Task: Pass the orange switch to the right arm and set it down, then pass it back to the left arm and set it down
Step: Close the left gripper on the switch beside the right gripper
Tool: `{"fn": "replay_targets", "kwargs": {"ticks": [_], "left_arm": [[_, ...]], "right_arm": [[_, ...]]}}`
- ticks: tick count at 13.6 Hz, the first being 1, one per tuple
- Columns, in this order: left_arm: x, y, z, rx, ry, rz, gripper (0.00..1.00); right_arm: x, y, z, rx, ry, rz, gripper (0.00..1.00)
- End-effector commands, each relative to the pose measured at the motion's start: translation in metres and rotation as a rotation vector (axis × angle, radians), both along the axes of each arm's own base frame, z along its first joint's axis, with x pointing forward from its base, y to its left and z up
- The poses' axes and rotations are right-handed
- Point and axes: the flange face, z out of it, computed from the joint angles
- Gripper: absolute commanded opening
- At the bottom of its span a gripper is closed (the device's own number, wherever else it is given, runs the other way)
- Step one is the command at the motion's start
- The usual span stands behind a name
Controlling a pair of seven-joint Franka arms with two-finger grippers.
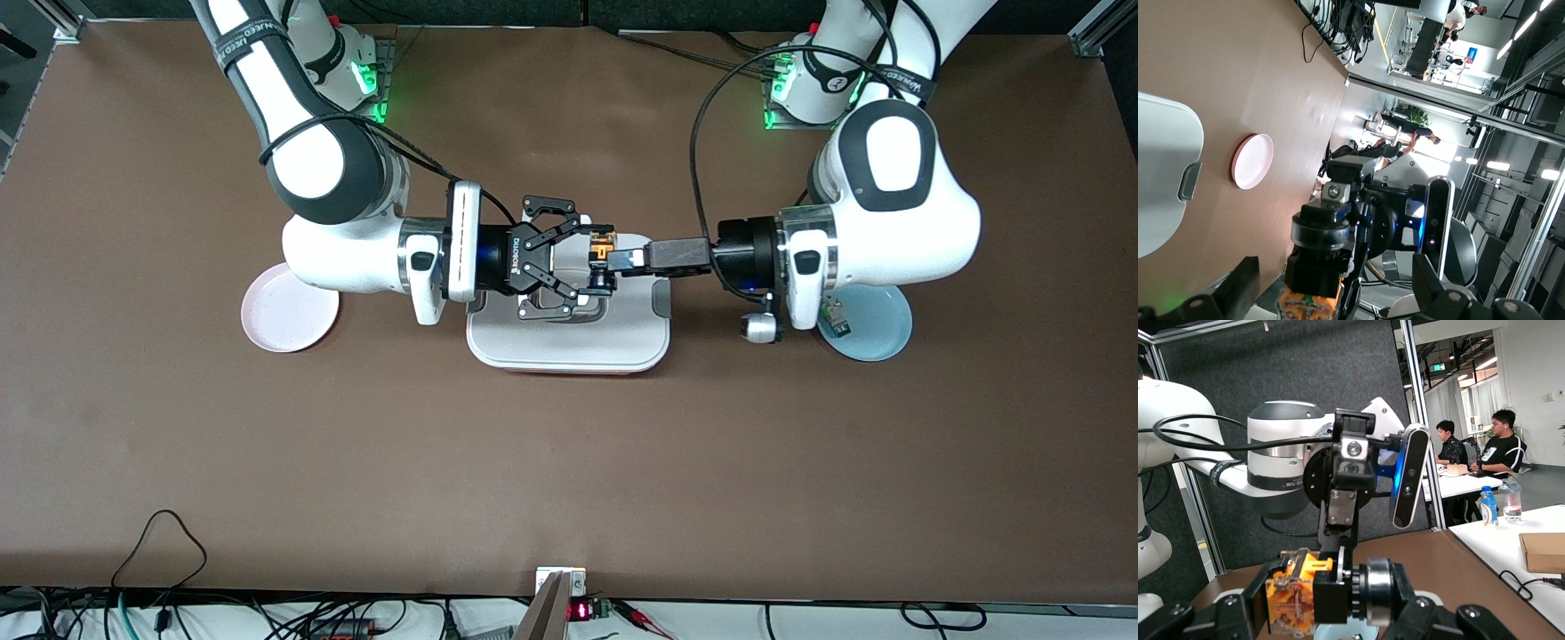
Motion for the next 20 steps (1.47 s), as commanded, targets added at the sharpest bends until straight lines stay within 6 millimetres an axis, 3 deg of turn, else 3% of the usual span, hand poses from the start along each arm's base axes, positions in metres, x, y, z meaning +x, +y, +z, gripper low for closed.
{"fn": "replay_targets", "kwargs": {"ticks": [1,2,4,6,8,11,14,15,16,17,20], "left_arm": [[0.003,-0.01,0.0,-0.008,-0.046,0.013,1.0],[0.002,-0.013,-0.002,-0.008,-0.051,0.007,0.99],[0.003,-0.013,-0.004,-0.005,-0.049,0.006,0.88],[0.002,-0.013,-0.004,-0.006,-0.049,0.003,0.5],[0.002,-0.014,-0.004,-0.006,-0.047,0.001,0.22],[0.002,-0.014,-0.006,-0.004,-0.058,-0.002,0.0],[0.002,-0.014,-0.007,-0.005,-0.056,-0.001,0.0],[0.001,-0.013,-0.007,-0.003,-0.053,-0.002,0.0],[0.001,-0.012,-0.009,-0.003,-0.051,-0.004,0.0],[0.002,-0.01,-0.01,-0.003,-0.046,-0.001,0.0],[0.003,-0.006,-0.009,0.033,-0.059,-0.019,0.0]], "right_arm": [[0.002,0.007,0.003,0.011,-0.011,-0.009,0.28],[0.002,0.007,0.003,0.011,-0.011,-0.009,0.28],[0.002,0.006,0.004,0.01,-0.013,-0.012,0.28],[0.003,0.006,0.004,0.009,-0.013,-0.013,0.28],[0.003,0.006,0.005,0.009,-0.014,-0.015,0.28],[0.002,0.006,0.004,0.007,-0.021,-0.014,0.28],[0.002,0.006,0.004,0.008,-0.03,-0.014,0.32],[0.002,0.005,0.004,0.008,-0.028,-0.016,0.54],[0.003,0.004,0.003,0.011,-0.024,-0.018,0.94],[0.003,0.003,0.004,0.014,-0.016,-0.021,1.0],[0.005,0.001,0.005,0.017,-0.002,-0.027,1.0]]}}
